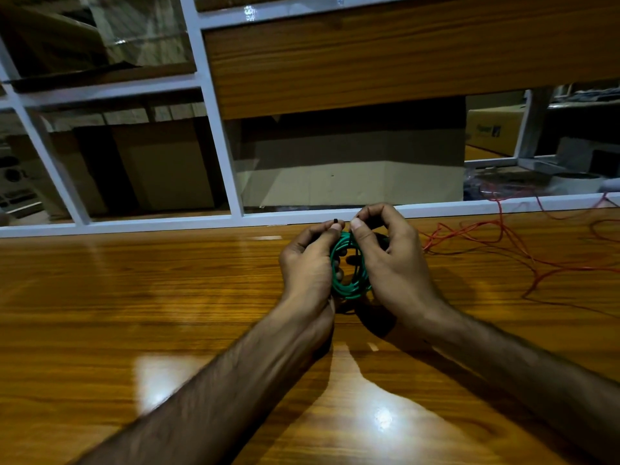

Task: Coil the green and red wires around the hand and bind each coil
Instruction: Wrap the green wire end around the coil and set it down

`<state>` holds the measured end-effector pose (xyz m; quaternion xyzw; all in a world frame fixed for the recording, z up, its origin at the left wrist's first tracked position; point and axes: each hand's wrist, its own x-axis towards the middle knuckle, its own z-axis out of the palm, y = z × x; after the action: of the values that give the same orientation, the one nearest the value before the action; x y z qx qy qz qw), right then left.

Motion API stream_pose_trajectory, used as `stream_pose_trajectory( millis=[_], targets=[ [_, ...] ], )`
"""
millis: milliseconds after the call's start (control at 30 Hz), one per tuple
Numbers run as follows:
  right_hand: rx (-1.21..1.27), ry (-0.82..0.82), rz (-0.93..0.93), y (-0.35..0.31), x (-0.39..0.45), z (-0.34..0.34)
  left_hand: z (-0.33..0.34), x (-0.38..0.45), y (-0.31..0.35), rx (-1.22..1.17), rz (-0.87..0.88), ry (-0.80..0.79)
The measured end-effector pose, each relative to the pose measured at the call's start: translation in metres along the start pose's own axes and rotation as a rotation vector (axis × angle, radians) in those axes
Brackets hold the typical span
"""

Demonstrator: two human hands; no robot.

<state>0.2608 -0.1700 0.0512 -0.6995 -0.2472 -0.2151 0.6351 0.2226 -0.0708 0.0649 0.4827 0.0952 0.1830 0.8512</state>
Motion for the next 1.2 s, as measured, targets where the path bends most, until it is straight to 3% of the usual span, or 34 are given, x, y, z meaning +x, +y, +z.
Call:
stream_pose_trajectory(
  millis=[367,833,1200],
  targets=[
    [0.096,-0.012,0.001,-0.008,0.003,-0.003,-0.003,0.006,-0.005,0.090,0.019,0.043],
    [-0.017,0.026,-0.085,-0.005,0.003,-0.003,-0.004,0.007,-0.001,0.169,-0.036,0.026],
    [-0.110,-0.193,-0.072,-0.004,0.004,-0.016,-0.008,0.014,-0.001,0.145,-0.032,0.104]
  ],
)
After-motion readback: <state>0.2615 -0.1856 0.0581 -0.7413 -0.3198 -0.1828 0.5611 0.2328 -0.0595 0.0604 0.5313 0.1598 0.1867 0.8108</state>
